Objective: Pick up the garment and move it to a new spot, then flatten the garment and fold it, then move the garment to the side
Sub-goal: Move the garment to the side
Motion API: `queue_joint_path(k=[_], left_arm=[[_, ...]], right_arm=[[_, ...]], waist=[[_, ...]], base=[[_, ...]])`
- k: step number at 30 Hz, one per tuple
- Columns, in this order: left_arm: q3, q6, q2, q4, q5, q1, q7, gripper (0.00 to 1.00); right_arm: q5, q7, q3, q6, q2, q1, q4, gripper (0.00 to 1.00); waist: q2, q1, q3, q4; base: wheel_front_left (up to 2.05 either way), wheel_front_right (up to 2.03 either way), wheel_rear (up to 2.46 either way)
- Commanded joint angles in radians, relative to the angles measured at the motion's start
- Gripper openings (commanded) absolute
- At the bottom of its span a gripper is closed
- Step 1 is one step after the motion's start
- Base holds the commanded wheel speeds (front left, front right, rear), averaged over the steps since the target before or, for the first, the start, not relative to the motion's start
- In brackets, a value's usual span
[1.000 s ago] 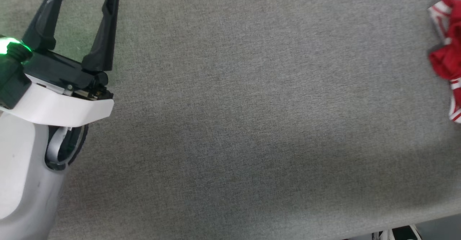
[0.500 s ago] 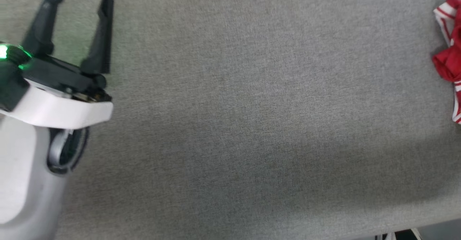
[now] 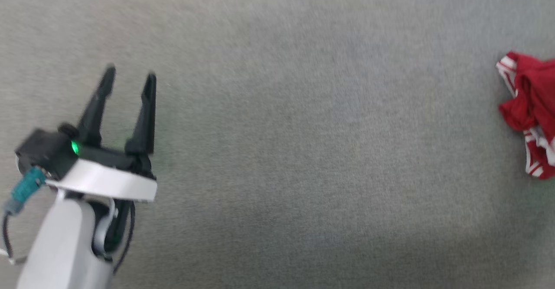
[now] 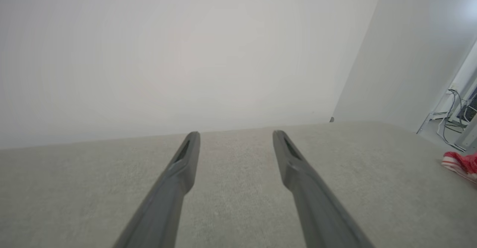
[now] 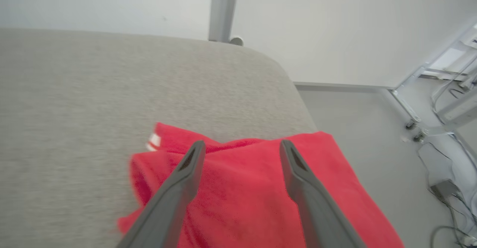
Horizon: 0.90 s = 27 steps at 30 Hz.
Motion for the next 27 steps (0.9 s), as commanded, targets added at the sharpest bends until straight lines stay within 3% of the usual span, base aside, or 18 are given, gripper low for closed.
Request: queue_joint_path(k=[1,8,16,27], left_arm=[[0.005,0.001,-0.007,0.012,-0.011,0.027,-0.005,1.00],[0.048,0.001,-0.049,0.086,-0.014,0.130,-0.005,1.00],[0.111,0.001,-0.082,0.102,0.005,0.278,-0.005,1.00],[0.154,0.001,-0.106,0.055,0.031,0.369,-0.005,1.00]], right_arm=[[0.007,-0.015,0.019,-0.002,0.015,0.023,-0.008,1.00],[0.047,-0.130,0.131,-0.002,0.104,0.143,-0.058,1.00],[0.132,-0.253,0.168,-0.002,0.206,0.298,-0.135,1.00],[0.159,-0.239,0.162,-0.002,0.238,0.427,-0.301,1.00]], waist=[[0.0000,0.0000,-0.066,0.037],[0.0000,0.0000,-0.175,0.085],[0.0000,0.0000,-0.284,0.108],[0.0000,0.0000,-0.320,0.105]], base=[[0.00,0.00,0.00],[0.00,0.00,0.00],[0.00,0.00,0.00],[0.00,0.00,0.00]])
